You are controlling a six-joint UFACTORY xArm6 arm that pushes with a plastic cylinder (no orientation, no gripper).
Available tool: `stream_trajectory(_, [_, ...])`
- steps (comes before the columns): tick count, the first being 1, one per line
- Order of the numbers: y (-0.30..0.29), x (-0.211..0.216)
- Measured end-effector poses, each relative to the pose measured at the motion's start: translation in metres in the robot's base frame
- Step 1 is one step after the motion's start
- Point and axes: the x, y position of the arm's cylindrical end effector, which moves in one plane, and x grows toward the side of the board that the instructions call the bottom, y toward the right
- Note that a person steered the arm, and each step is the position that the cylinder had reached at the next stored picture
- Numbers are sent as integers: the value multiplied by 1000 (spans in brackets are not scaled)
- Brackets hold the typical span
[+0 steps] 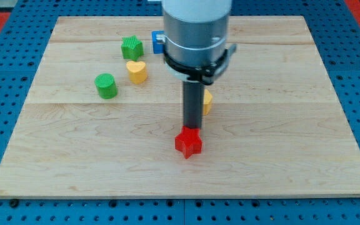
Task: Push the yellow hexagon slightly towards the right of the board
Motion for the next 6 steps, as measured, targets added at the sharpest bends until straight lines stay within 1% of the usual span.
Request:
stream_trajectory(2, [-82, -42])
stream_trajectory(3, [-73, -66])
stream_trajectory(4, [-35, -75])
stream_trajectory(5, [9, -76])
stream_trajectory(6, [-34, -77])
